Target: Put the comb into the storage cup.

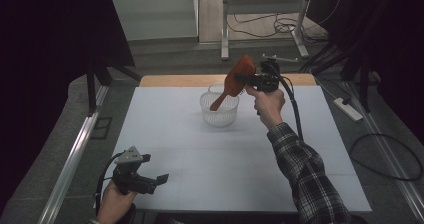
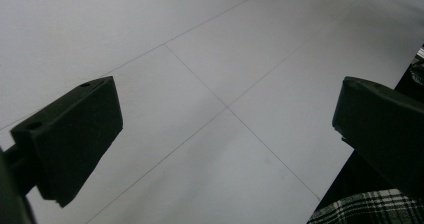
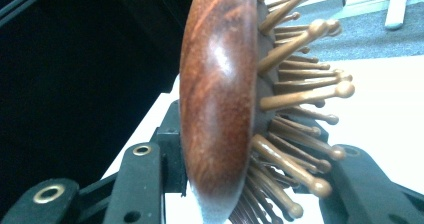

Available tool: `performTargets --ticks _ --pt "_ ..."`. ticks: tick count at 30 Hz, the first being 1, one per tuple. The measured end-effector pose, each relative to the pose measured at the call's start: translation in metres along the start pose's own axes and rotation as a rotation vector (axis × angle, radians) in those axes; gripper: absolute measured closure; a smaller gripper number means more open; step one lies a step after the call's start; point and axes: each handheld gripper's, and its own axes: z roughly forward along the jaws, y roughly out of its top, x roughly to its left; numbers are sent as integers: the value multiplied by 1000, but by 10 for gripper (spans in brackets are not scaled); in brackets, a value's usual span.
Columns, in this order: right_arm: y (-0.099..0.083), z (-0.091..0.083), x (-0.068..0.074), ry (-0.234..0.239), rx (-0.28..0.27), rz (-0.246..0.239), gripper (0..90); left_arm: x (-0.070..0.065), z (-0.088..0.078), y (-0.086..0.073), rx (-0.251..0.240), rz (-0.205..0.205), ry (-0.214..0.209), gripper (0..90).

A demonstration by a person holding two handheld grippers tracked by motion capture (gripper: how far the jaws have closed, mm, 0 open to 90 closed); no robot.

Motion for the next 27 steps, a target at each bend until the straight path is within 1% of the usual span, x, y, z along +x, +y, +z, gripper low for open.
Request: performTargets --ticks 8,14,19,27 --pt "-12 10 -4 -9 21 10 535 0 1 0 5 -11 11 0" --pt "-17 15 -6 -13 31 12 534 1 2 1 15 -20 23 2" --pt "-24 20 -7 -18 45 13 534 1 1 1 15 -18 20 3" --pt "-31 25 -11 -30 50 18 533 1 1 1 14 -20 18 4"
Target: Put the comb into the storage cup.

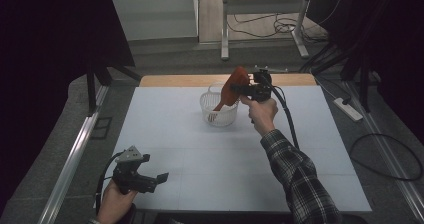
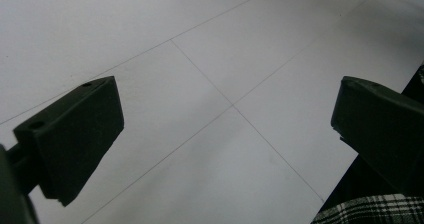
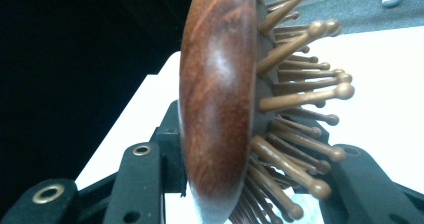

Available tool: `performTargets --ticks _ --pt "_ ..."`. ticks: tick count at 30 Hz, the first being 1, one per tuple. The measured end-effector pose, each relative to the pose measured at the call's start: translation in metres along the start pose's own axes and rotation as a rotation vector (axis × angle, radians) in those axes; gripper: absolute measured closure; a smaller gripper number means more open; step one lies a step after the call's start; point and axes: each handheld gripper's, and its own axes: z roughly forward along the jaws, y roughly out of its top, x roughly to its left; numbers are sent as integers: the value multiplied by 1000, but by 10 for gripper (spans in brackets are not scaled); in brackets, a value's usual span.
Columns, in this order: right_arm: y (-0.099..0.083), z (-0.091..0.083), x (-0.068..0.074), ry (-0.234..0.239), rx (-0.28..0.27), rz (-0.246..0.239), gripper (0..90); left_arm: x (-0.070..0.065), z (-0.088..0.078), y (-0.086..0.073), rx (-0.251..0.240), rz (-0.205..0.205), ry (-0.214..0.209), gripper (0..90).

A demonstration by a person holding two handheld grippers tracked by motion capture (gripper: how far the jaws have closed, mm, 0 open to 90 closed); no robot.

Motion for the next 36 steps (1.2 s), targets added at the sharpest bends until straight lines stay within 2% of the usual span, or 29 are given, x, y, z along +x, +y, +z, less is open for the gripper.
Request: performTargets --ticks 9,21,36 --pt "-7 6 -2 -16 10 -3 529 0 0 0 3 0 -2 6" --pt "-15 8 -10 -4 -2 45 493 0 1 1 10 3 -2 6" --pt "-19 8 -14 -20 -11 40 443 0 2 1 15 2 -1 7"
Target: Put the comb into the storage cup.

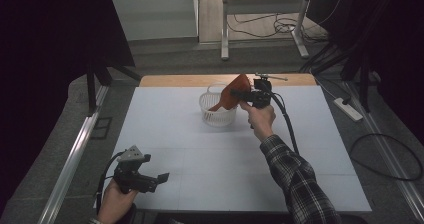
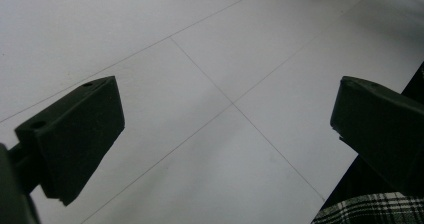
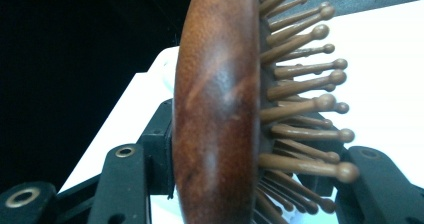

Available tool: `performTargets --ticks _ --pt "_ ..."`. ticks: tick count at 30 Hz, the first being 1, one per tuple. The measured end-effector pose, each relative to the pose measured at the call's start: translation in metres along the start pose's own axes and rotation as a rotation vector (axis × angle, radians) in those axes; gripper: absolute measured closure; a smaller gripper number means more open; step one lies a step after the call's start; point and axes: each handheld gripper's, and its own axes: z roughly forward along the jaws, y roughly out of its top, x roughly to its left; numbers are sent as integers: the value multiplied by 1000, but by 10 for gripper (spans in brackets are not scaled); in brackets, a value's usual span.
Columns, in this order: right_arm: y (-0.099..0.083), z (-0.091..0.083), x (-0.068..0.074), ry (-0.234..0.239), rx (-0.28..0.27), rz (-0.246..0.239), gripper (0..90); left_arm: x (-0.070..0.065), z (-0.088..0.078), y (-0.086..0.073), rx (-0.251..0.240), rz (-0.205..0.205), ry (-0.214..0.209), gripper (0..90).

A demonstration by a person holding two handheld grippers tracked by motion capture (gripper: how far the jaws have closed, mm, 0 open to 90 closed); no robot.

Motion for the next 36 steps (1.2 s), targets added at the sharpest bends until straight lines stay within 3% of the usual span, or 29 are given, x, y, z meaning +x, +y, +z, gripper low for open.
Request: performTargets --ticks 12,25,36 --pt "-1 2 1 -18 14 -42 403 0 0 0 2 -1 -3 7" --pt "-1 3 -1 -4 27 -41 379 1 0 0 3 0 -5 7" --pt "-3 5 1 7 51 -62 282 0 1 0 6 1 -6 7"
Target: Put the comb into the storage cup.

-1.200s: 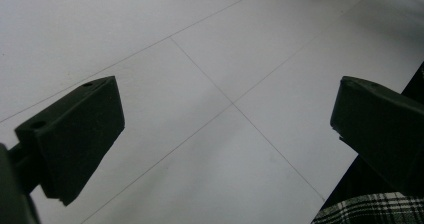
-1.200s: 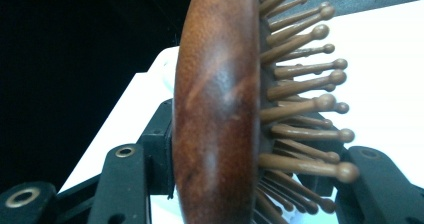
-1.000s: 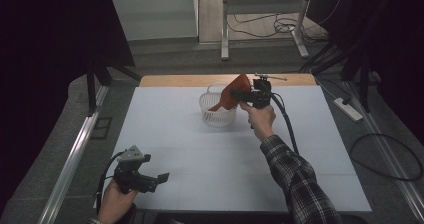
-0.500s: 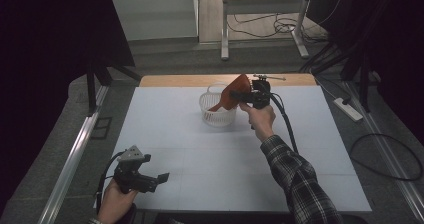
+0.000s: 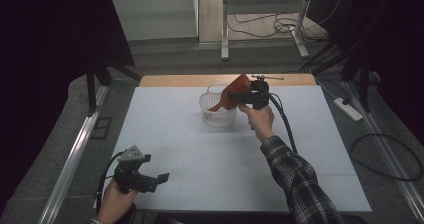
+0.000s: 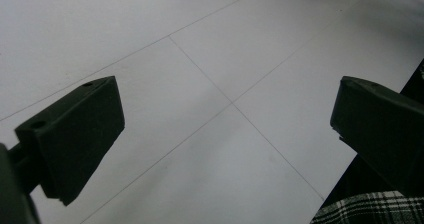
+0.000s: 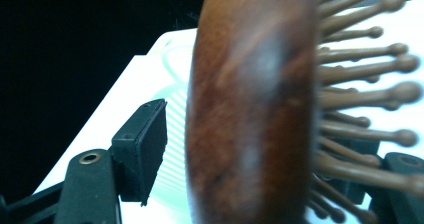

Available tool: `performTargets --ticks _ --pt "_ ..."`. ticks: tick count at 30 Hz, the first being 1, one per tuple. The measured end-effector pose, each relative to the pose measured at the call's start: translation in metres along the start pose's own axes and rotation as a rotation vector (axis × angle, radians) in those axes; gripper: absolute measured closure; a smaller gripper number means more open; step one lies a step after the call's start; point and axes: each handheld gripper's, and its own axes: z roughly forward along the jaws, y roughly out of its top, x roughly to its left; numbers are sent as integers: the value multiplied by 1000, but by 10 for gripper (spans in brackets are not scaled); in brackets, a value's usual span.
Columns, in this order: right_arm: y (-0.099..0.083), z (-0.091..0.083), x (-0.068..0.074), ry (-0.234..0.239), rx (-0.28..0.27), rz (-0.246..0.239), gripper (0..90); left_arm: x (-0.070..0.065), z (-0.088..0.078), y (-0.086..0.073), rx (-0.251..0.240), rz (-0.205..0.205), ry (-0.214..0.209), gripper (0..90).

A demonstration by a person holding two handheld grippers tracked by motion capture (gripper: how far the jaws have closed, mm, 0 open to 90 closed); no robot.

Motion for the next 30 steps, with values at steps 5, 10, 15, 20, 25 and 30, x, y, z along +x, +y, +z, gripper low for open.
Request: performTargets --ticks 5,10,15,20,25,30 --pt "0 0 2 -14 0 -31 232 0 0 0 0 0 0 7" --pt "0 -1 5 -31 25 -83 188 0 0 0 1 1 -1 7" --pt "0 -3 6 -34 35 -110 151 0 0 0 1 1 1 7" --pt "1 -6 6 -34 49 -147 126 0 0 0 0 -1 1 6" --pt "2 -8 8 -12 62 -165 103 0 0 0 -5 -2 2 6" --pt "2 -12 10 -8 80 -210 82 1 -1 0 -13 -15 2 0"
